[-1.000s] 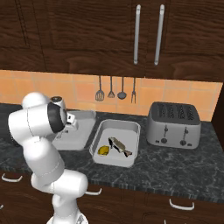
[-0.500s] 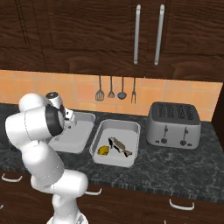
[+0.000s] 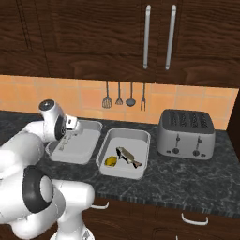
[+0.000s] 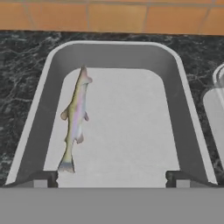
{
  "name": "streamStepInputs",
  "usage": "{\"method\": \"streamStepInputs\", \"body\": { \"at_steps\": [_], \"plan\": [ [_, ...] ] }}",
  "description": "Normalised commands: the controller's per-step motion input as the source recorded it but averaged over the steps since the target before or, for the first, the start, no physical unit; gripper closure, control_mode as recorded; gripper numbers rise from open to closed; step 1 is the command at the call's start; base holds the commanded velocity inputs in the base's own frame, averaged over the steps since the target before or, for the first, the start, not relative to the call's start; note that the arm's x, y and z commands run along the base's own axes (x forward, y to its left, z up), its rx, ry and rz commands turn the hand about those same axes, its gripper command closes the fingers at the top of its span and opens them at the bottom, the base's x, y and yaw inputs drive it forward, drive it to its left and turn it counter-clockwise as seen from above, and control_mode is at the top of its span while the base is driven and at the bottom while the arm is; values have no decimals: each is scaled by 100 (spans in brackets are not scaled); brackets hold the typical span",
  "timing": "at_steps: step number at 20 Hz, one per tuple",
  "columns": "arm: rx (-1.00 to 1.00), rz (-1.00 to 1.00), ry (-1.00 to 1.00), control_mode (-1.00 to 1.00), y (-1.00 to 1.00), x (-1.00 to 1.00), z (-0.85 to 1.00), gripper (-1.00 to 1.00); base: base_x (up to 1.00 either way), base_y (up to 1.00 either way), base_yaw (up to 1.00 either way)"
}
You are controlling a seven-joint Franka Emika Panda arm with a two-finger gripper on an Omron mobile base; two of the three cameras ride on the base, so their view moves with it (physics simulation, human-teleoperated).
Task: Place one lemon and one fish in each tupperware on the nearby counter, to pack two identical lunches.
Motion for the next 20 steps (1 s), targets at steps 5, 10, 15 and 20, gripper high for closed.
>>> {"method": "streamStepInputs", "body": {
  "at_steps": [5, 10, 15, 20],
  "plan": [
    [0, 0, -28, -100, -73, -100, 76, -100, 0, 0, 0],
    [0, 0, -25, -100, -66, -100, 84, -100, 0, 0, 0],
    [0, 0, -23, -100, -44, -100, 75, -100, 0, 0, 0],
    [0, 0, -18, -100, -20, -100, -9, -100, 0, 0, 0]
  ]
}}
